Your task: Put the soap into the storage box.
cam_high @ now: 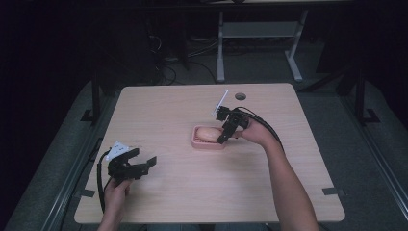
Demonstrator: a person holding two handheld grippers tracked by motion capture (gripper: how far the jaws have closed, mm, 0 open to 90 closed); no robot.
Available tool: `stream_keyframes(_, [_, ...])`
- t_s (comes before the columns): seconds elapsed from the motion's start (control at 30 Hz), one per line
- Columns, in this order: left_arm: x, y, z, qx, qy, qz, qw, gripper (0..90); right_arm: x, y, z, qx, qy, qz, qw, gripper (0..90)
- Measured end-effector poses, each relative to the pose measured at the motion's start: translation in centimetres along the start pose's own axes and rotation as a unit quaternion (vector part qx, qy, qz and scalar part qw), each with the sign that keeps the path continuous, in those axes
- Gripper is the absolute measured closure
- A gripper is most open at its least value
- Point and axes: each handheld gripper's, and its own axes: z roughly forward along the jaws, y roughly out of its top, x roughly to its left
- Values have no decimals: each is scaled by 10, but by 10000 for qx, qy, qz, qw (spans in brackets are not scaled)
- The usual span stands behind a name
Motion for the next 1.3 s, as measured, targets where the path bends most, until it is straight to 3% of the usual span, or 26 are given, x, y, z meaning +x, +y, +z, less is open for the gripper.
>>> stream_keyframes(0.23, [0, 0, 0, -3, -4, 6, 10000, 142, 1, -4, -4, 30, -11, 59, 10000, 250])
stream_keyframes(0.37, [0, 0, 0, -7, -5, 10, 10000, 143, 3, -6, -6, -62, -50, -37, 10000, 251])
stream_keyframes(1.3, [-2, -1, 1, -19, -4, 10, 10000, 142, 5, -43, -15, -164, 30, 252, 9995, 245])
